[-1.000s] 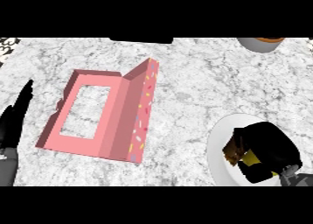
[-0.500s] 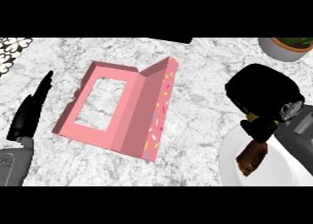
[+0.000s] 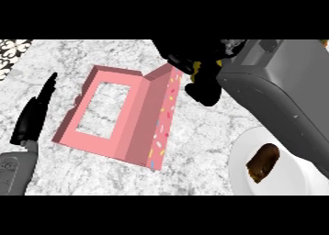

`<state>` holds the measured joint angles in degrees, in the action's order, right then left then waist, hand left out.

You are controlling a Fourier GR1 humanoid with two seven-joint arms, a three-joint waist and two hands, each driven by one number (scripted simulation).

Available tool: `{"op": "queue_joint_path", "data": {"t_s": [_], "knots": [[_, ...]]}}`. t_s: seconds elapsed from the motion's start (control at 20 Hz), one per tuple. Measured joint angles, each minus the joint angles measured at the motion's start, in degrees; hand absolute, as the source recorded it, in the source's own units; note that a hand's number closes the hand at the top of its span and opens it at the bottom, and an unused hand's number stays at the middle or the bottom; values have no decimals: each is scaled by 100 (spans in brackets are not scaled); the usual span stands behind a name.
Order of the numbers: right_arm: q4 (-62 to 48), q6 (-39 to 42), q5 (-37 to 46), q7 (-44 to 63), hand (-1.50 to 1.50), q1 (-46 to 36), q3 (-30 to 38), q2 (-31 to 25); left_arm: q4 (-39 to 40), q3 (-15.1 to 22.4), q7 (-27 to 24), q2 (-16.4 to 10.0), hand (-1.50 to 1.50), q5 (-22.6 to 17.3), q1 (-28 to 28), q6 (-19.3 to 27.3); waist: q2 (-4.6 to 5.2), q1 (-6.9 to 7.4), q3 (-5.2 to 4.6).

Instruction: Pick the lemon from the plate and place it in the cardboard box

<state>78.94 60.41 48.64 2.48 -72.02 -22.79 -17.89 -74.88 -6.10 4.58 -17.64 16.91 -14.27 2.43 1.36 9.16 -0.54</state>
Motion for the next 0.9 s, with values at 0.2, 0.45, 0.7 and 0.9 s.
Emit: {"op": "queue_joint_path", "data": {"t_s": [0.2, 0.45, 0.7, 0.9], "knots": [[-1189, -17, -194, 127, 150, -821, 210, 914, 86, -84, -92, -23, 0, -5, 44, 61, -8, -134, 6], [-2569, -372, -587, 461, 150, -1476, 462, 1525, 130, -104, -107, -19, 0, -4, 30, 73, -6, -146, 8], [-3566, -1025, -1146, 808, 150, -1788, 350, 1709, 115, -60, -82, -3, 0, 14, -12, 41, 6, -48, 6], [-4149, -1424, -1662, 1113, 150, -1896, 146, 1758, 197, -13, -111, 37, 0, 49, -134, 48, 29, 41, -1]]}}
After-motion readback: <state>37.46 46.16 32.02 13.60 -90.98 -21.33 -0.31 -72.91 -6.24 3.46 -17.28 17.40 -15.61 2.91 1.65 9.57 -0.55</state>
